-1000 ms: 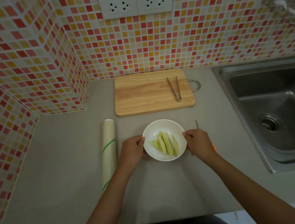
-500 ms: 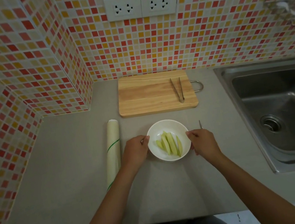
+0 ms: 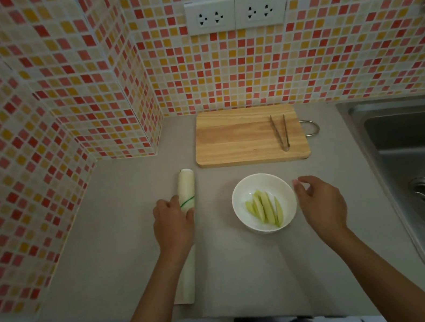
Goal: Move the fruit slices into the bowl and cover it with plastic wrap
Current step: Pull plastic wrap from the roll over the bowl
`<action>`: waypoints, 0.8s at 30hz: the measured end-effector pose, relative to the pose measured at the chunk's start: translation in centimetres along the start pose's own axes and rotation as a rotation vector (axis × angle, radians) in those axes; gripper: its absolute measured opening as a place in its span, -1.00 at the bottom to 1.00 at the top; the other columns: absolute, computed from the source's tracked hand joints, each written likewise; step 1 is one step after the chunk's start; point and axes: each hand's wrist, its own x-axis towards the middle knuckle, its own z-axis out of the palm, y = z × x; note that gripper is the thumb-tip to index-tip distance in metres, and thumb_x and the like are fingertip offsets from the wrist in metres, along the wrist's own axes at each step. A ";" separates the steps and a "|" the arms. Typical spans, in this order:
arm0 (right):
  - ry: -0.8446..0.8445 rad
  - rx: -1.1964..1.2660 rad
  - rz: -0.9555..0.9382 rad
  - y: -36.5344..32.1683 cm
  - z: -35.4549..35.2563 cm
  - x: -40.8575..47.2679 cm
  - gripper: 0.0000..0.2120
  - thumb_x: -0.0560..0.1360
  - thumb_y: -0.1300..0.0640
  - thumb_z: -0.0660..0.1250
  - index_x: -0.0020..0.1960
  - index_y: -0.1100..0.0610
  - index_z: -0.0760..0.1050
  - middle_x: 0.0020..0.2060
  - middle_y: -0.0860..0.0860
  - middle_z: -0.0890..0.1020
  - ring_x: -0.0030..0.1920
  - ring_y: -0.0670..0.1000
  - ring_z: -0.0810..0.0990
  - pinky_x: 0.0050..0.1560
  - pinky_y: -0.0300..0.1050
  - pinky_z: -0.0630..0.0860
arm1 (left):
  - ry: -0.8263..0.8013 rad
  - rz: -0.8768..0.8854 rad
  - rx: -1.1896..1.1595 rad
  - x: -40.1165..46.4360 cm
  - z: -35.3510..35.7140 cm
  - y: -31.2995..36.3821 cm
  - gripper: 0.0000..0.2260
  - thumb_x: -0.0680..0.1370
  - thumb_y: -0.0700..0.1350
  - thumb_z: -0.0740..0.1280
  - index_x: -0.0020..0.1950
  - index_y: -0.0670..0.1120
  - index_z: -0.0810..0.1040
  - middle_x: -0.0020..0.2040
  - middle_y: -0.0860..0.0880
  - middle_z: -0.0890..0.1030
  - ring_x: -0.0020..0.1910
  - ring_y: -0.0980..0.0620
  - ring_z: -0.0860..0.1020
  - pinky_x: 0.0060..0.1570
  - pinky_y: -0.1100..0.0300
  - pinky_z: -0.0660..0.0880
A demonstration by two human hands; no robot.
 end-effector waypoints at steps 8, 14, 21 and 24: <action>-0.110 0.117 -0.055 -1.3 -1.8 -1.2 -0.74 0.54 -0.06 0.26 0.06 0.06 0.64 -0.48 -0.10 0.51 -0.40 -0.13 0.49 -0.32 -0.17 0.39 | -0.183 -0.117 -0.004 0.0 0.3 -1.1 -0.64 0.58 0.02 0.25 0.20 -0.25 0.48 0.15 -0.29 0.51 0.17 -0.27 0.48 0.13 -0.06 0.45; -0.184 0.139 -0.030 -0.8 -3.1 -2.1 -0.76 0.54 -0.05 0.28 0.05 0.05 0.64 -0.43 -0.09 0.54 -0.33 -0.03 0.55 -0.29 -0.16 0.40 | -0.231 -0.194 -0.079 0.3 0.9 -1.1 -0.58 0.56 0.05 0.30 0.18 -0.30 0.52 0.14 -0.32 0.56 0.15 -0.28 0.52 0.10 -0.01 0.45; -0.188 0.246 -0.004 -2.1 -3.1 -2.7 -0.78 0.52 -0.02 0.32 0.00 0.08 0.65 -0.42 0.05 0.59 -0.34 0.03 0.58 -0.19 -0.04 0.53 | -0.298 -0.220 -0.202 0.9 0.5 -0.6 -0.57 0.53 0.05 0.34 0.13 -0.32 0.57 0.09 -0.29 0.62 0.06 -0.21 0.58 -0.03 0.06 0.45; -0.274 0.386 0.032 -4.0 -2.9 -2.7 -0.78 0.50 0.00 0.36 -0.03 0.14 0.65 -0.37 0.18 0.63 -0.38 0.10 0.59 -0.23 0.01 0.57 | -0.267 -0.185 -0.372 1.0 -0.6 0.6 -0.64 0.54 0.02 0.33 0.08 -0.29 0.56 0.03 -0.27 0.63 -0.06 -0.15 0.57 -0.14 0.07 0.44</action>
